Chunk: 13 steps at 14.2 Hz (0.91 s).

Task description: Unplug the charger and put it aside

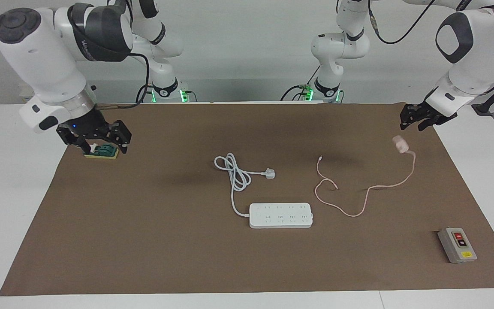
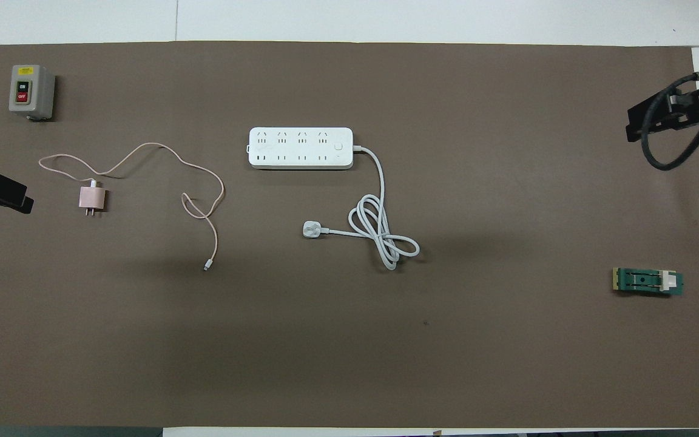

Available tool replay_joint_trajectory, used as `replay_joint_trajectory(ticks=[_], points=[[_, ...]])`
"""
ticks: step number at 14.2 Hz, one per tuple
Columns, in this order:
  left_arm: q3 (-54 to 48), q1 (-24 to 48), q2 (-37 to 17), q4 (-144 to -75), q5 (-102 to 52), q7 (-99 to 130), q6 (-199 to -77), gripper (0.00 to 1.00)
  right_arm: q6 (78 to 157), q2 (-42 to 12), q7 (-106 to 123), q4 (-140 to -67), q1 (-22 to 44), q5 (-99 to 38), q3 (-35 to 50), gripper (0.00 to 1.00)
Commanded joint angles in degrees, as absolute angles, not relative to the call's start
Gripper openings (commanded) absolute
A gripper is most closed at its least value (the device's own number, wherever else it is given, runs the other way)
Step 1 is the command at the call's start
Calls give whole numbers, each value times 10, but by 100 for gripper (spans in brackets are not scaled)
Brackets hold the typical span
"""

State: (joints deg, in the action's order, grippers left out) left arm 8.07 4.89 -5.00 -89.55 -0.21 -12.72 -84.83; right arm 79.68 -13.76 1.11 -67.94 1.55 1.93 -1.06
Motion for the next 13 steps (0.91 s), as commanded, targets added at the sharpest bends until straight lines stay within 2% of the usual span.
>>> replay_joint_trajectory(ticks=[1,7,13], points=[[82,48,-33,-914,-11,-122,-861,100,793,-78,40,-745,-1,29,-5,100],[76,54,-27,-910,-10,-121,-864,100,780,-30,45,-815,-19,28,1,100],[75,54,-16,-895,-8,-122,-861,100,780,-22,45,-833,-25,28,2,100]])
